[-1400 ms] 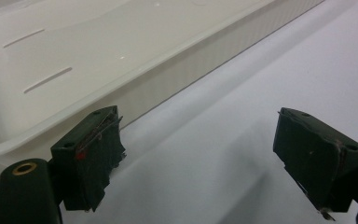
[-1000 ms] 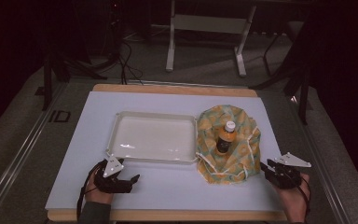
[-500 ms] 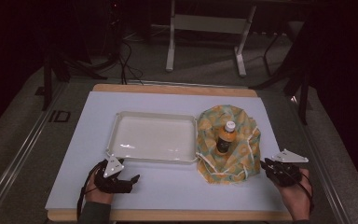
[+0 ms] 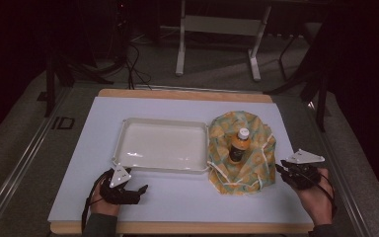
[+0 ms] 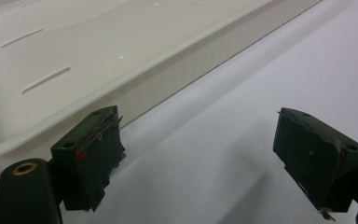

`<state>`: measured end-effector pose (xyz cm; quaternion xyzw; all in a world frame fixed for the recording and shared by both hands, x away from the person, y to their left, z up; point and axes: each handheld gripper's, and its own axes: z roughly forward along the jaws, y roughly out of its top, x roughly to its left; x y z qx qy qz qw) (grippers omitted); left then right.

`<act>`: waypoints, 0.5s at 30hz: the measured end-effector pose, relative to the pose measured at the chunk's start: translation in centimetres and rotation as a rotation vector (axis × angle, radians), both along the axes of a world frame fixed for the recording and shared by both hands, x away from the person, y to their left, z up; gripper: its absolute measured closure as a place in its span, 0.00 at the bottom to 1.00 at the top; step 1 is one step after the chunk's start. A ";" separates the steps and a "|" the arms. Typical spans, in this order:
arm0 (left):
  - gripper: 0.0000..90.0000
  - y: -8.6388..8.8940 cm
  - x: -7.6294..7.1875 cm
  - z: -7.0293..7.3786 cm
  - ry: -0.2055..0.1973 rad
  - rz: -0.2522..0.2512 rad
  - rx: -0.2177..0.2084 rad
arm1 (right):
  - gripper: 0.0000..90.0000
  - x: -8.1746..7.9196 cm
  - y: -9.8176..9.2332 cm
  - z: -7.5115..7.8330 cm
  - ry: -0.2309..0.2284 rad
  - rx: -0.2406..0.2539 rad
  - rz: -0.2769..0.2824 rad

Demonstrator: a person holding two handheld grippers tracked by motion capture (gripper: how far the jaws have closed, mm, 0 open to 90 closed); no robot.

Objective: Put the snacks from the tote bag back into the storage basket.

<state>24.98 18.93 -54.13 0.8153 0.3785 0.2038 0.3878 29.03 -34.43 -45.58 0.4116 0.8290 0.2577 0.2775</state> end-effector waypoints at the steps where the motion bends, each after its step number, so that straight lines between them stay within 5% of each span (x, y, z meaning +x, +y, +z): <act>1: 0.17 0.0 0.0 0.0 0.001 0.001 -0.003 | 0.79 0.1 0.1 0.1 0.000 -0.005 0.004; 15: 0.17 0.0 0.0 0.0 0.004 -0.005 0.002 | 0.78 0.5 1.1 1.6 0.019 -0.077 0.068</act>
